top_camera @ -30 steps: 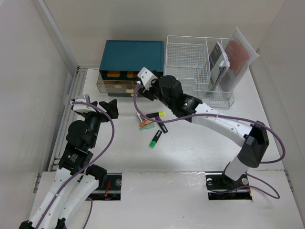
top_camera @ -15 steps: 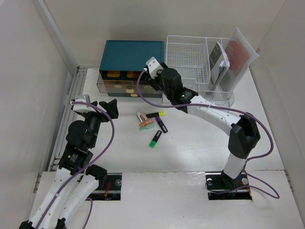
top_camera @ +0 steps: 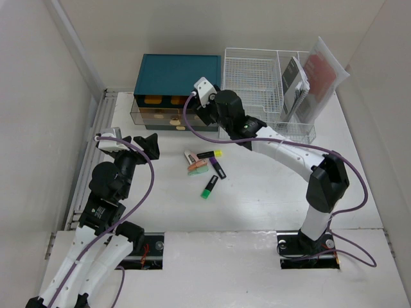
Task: Organize the desk
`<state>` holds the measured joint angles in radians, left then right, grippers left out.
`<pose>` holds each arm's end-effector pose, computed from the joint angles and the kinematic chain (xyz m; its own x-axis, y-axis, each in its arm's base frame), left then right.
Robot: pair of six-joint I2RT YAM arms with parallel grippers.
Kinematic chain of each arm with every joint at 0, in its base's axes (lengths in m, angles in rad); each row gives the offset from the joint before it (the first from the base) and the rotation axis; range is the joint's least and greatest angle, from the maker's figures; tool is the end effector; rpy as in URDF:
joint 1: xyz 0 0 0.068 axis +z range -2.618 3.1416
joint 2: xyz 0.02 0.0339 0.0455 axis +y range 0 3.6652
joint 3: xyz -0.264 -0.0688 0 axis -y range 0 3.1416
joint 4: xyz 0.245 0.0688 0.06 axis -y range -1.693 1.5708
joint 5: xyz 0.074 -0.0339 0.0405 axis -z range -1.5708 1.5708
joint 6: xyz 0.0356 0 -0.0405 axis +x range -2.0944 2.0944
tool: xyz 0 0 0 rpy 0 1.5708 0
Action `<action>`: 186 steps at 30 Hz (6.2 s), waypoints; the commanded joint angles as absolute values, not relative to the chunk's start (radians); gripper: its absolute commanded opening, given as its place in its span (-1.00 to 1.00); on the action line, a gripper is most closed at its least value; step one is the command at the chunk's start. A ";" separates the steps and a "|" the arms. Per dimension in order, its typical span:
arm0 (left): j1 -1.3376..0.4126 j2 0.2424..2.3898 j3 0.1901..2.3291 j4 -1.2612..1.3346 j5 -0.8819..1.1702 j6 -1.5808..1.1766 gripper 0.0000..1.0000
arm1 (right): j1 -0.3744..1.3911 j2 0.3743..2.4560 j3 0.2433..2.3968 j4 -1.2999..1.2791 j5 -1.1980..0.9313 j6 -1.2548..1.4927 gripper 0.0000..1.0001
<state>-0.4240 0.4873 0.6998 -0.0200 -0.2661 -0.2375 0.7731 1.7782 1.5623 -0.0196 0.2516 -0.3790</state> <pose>0.1131 -0.0408 0.3682 0.1314 -0.3084 -0.9421 0.1982 0.9394 -0.2798 0.3154 0.2954 0.3527 0.0310 -0.4704 -0.8819 -0.5292 0.7408 -0.4137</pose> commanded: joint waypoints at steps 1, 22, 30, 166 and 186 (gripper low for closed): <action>-0.422 0.476 0.699 0.015 -0.273 -0.227 0.85 | 0.778 1.789 1.638 -0.049 0.187 -0.331 -0.59; -0.422 0.476 0.699 0.015 -0.273 -0.227 0.85 | 0.778 1.816 1.695 -0.140 0.149 -0.293 0.23; -0.422 0.476 0.699 0.015 -0.273 -0.227 0.85 | 0.769 1.816 1.704 -0.149 0.140 -0.293 0.59; -0.004 1.703 0.993 0.548 0.305 -0.403 -0.49 | 0.491 1.304 1.144 -0.167 -0.776 -0.457 0.65; -0.114 1.420 0.822 0.293 0.176 -0.316 -0.27 | 0.491 1.324 1.144 -0.167 -0.864 -0.457 0.58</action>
<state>-0.0849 1.4685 0.8341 0.3260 0.1497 -0.3485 0.4969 1.3266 1.1431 -0.2153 -0.8158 -0.4522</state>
